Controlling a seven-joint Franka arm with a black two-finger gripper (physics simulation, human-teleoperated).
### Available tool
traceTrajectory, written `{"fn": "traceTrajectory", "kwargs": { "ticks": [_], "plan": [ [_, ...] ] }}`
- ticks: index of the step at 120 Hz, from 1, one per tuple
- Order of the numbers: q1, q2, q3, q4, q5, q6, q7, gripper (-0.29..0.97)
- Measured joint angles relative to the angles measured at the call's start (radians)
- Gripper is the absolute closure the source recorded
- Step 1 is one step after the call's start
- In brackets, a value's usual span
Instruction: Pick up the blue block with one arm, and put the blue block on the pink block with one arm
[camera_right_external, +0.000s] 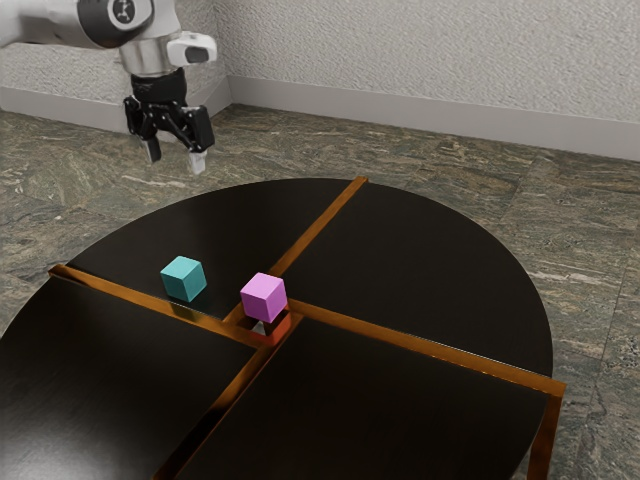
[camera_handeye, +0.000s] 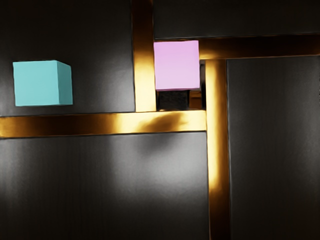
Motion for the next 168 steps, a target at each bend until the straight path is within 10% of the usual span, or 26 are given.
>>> {"fn": "traceTrajectory", "kwargs": {
  "ticks": [32,68,168],
  "plan": [
    [-0.003,0.017,0.045,-0.064,0.026,0.131,0.064,0.00],
    [0.198,0.226,0.107,-0.107,-0.045,0.270,0.202,0.00],
    [0.266,0.535,0.095,0.017,-0.278,0.500,0.427,0.00]
  ]
}}
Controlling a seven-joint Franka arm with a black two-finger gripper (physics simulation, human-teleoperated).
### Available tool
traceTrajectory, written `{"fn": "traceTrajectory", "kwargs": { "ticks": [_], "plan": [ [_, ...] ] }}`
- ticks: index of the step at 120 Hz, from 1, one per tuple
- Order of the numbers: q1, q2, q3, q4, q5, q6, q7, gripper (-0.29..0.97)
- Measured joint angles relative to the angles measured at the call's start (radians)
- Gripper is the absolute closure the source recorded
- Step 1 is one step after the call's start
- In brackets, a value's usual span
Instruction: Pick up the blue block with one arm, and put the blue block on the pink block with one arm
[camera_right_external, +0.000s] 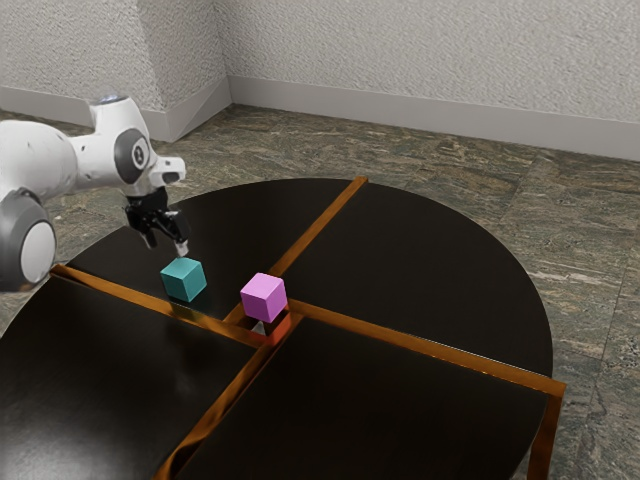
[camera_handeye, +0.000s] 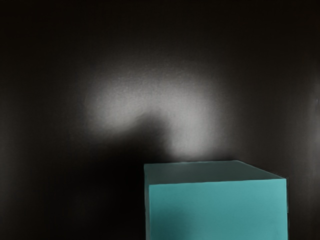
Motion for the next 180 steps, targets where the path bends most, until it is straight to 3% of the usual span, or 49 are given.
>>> {"fn": "traceTrajectory", "kwargs": {
  "ticks": [53,106,128,138,154,180],
  "plan": [
    [-0.001,0.044,-0.025,-0.014,-0.053,0.019,0.045,0.00],
    [-0.001,0.045,-0.037,-0.077,-0.062,0.035,0.066,0.00],
    [-0.001,0.040,-0.039,-0.082,-0.065,0.045,0.069,0.29],
    [-0.005,0.008,-0.040,-0.082,-0.060,0.047,0.068,0.34],
    [-0.037,-0.105,-0.040,-0.144,-0.056,0.048,0.067,0.29],
    [-0.159,-0.218,-0.040,-0.224,-0.053,0.055,0.045,0.27]
  ]
}}
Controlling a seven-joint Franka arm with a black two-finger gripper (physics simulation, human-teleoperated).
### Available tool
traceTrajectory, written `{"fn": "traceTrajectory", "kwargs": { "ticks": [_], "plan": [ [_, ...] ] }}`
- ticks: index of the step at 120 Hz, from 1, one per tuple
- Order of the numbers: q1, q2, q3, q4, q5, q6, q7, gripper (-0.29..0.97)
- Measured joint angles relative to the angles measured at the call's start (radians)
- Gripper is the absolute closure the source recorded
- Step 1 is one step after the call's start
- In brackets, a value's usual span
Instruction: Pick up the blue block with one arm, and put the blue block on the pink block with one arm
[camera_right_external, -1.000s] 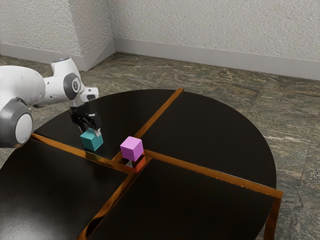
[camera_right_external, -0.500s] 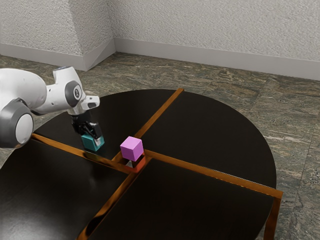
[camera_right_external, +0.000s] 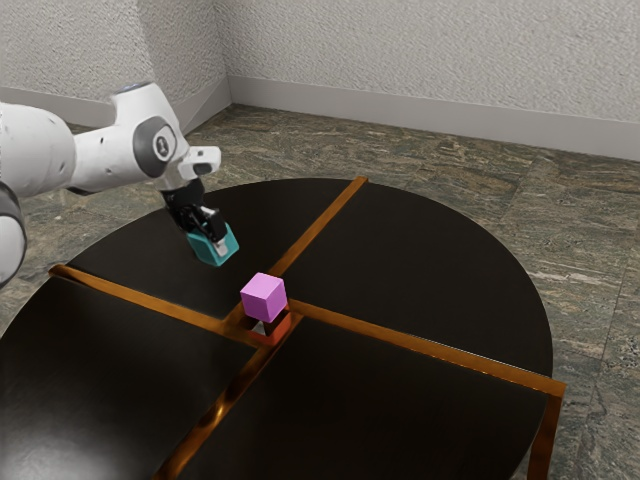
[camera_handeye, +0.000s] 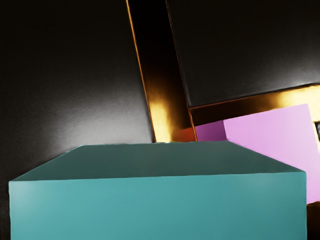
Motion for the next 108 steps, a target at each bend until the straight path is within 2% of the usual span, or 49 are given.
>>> {"fn": "traceTrajectory", "kwargs": {
  "ticks": [24,74,108],
  "plan": [
    [-0.065,0.007,0.000,-0.009,0.003,0.016,-0.086,0.28],
    [-0.079,0.091,0.001,0.055,0.013,0.026,-0.252,0.28],
    [-0.100,0.084,0.000,0.037,0.036,0.025,-0.327,0.29]
  ]
}}
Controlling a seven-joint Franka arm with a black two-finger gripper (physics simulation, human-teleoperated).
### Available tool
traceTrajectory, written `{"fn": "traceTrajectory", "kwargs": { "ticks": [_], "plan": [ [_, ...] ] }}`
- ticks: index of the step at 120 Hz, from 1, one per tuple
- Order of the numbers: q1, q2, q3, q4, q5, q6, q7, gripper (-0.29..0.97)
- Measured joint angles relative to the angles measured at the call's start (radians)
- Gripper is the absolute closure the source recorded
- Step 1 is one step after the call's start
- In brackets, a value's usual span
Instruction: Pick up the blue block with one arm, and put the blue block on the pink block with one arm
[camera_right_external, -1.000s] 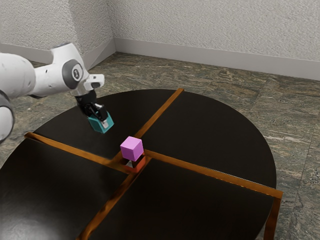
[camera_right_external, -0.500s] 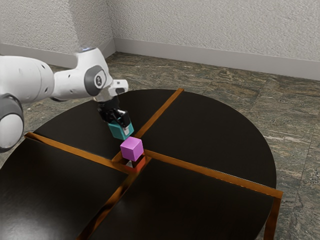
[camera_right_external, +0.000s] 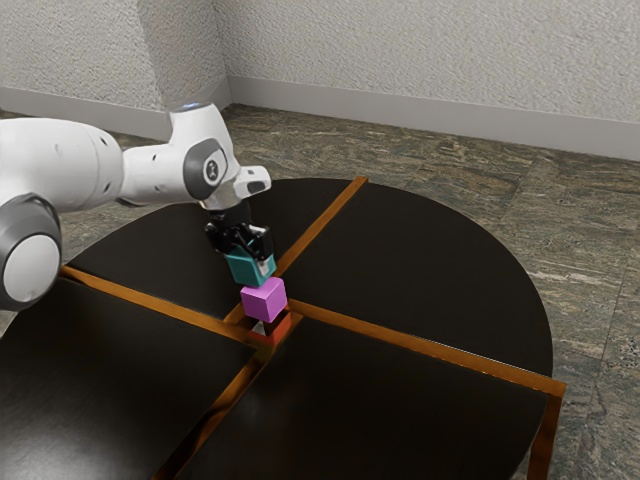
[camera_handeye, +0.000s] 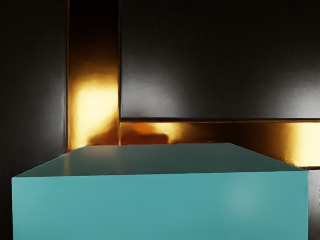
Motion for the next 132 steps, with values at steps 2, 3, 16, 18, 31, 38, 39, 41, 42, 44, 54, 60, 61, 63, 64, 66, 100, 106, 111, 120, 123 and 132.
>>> {"fn": "traceTrajectory", "kwargs": {
  "ticks": [2,3,16,18,31,38,39,41,42,44,54,60,61,63,64,66,100,106,111,120,123,132],
  "plan": [
    [-0.001,-0.001,0.000,-0.002,0.002,0.000,-0.003,0.29],
    [-0.002,-0.002,0.000,-0.003,0.003,0.000,-0.005,0.29],
    [-0.013,-0.014,-0.002,-0.011,0.012,-0.001,-0.025,0.29],
    [-0.014,-0.015,-0.002,-0.011,0.012,-0.001,-0.028,0.29],
    [-0.015,-0.015,-0.002,-0.013,0.018,-0.002,-0.041,0.21],
    [-0.015,-0.014,-0.002,-0.013,0.021,-0.002,-0.048,0.16],
    [-0.015,-0.014,-0.002,-0.013,0.021,-0.002,-0.049,0.16],
    [-0.015,-0.014,-0.002,-0.013,0.021,-0.002,-0.050,0.15],
    [-0.015,-0.014,-0.002,-0.013,0.022,-0.002,-0.051,0.14],
    [-0.015,-0.014,-0.002,-0.013,0.022,-0.002,-0.053,0.13],
    [-0.015,-0.016,-0.002,-0.013,0.023,-0.003,-0.061,0.09],
    [-0.015,-0.025,-0.002,-0.013,0.023,-0.004,-0.065,0.07],
    [-0.016,-0.029,-0.002,-0.014,0.023,-0.004,-0.066,0.07],
    [-0.017,-0.037,-0.003,-0.016,0.023,-0.005,-0.067,0.06],
    [-0.018,-0.041,-0.004,-0.017,0.023,-0.006,-0.068,0.06],
    [-0.020,-0.053,-0.005,-0.019,0.023,-0.007,-0.069,0.05],
    [-0.051,-0.512,-0.018,-0.041,0.173,-0.230,-0.087,0.01],
    [-0.045,-0.535,-0.019,-0.032,0.219,-0.273,-0.084,0.01],
    [-0.042,-0.541,-0.016,-0.022,0.246,-0.302,-0.082,0.01],
    [-0.034,-0.544,-0.014,-0.012,0.277,-0.343,-0.079,0.01],
    [-0.031,-0.544,-0.013,-0.010,0.285,-0.353,-0.079,0.01],
    [-0.026,-0.544,-0.014,-0.007,0.301,-0.376,-0.076,0.00]
  ]
}}
